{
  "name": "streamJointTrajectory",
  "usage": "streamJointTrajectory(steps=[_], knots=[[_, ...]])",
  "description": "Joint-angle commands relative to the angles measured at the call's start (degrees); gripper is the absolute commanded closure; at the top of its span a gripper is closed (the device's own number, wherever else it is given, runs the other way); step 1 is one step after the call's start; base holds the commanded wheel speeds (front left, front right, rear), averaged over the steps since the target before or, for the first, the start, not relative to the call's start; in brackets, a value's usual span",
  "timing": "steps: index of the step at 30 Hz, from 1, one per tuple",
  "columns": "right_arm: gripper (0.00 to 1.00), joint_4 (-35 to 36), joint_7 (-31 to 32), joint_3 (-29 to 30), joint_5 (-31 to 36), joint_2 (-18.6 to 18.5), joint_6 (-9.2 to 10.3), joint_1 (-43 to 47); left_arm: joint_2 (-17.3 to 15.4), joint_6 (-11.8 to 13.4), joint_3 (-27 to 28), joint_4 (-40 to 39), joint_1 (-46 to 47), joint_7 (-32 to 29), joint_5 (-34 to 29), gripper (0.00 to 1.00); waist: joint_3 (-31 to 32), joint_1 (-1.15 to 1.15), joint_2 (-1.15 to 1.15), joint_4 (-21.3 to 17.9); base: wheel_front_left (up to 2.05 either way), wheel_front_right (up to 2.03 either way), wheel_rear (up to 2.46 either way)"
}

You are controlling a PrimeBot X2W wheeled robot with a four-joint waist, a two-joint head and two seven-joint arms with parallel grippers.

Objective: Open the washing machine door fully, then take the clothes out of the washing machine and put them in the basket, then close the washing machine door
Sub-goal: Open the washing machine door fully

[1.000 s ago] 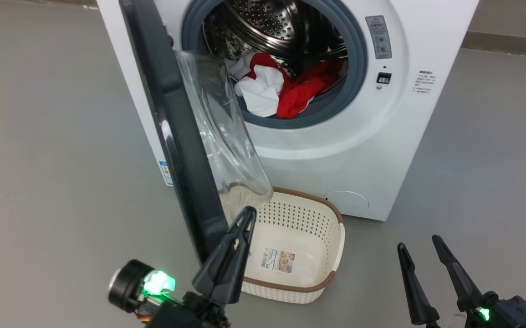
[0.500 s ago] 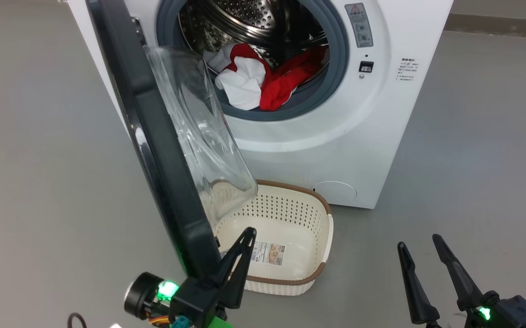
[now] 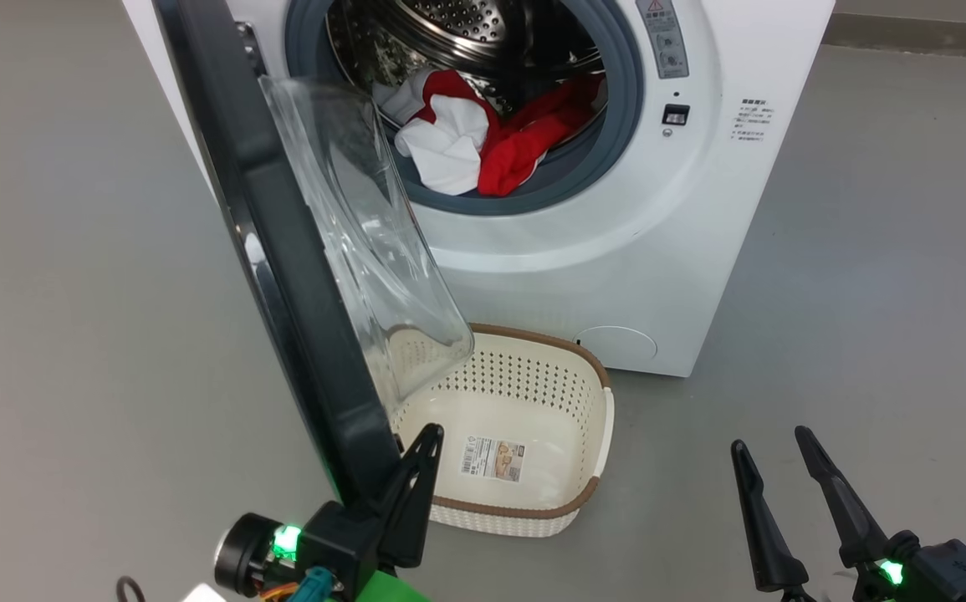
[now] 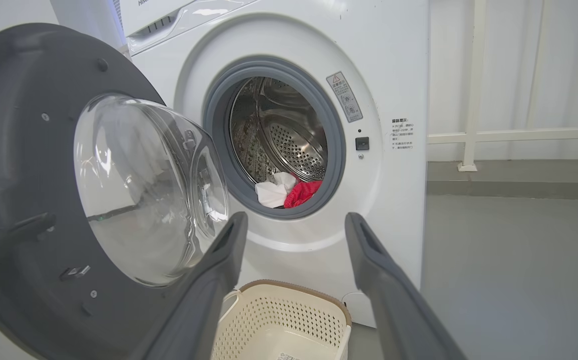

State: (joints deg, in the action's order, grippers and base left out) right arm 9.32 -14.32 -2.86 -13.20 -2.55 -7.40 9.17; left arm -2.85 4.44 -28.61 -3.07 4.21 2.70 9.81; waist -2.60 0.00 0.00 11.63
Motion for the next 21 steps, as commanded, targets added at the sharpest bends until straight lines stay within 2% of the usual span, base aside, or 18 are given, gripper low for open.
streamJointTrajectory(steps=[1,11,21], knots=[[0.00,1.60,-0.68,-1.52,0.01,-0.32,-0.09,-2.07,-0.43,0.87,2.60,-0.92,2.67,0.69,0.38,1.00,0.00,0.00,0.00,0.18,0.00,0.00,0.00],[0.00,1.55,-0.68,-1.46,0.11,-0.32,-0.09,-1.95,-1.57,2.62,4.82,-1.42,2.02,1.95,0.81,1.00,0.12,0.00,0.00,2.05,0.00,0.00,0.00],[0.00,1.46,-0.68,-1.68,0.25,-0.32,-0.09,-1.47,-2.42,3.72,5.98,-2.89,0.92,2.24,1.55,1.00,0.68,0.00,0.00,6.44,0.00,0.00,0.00]])
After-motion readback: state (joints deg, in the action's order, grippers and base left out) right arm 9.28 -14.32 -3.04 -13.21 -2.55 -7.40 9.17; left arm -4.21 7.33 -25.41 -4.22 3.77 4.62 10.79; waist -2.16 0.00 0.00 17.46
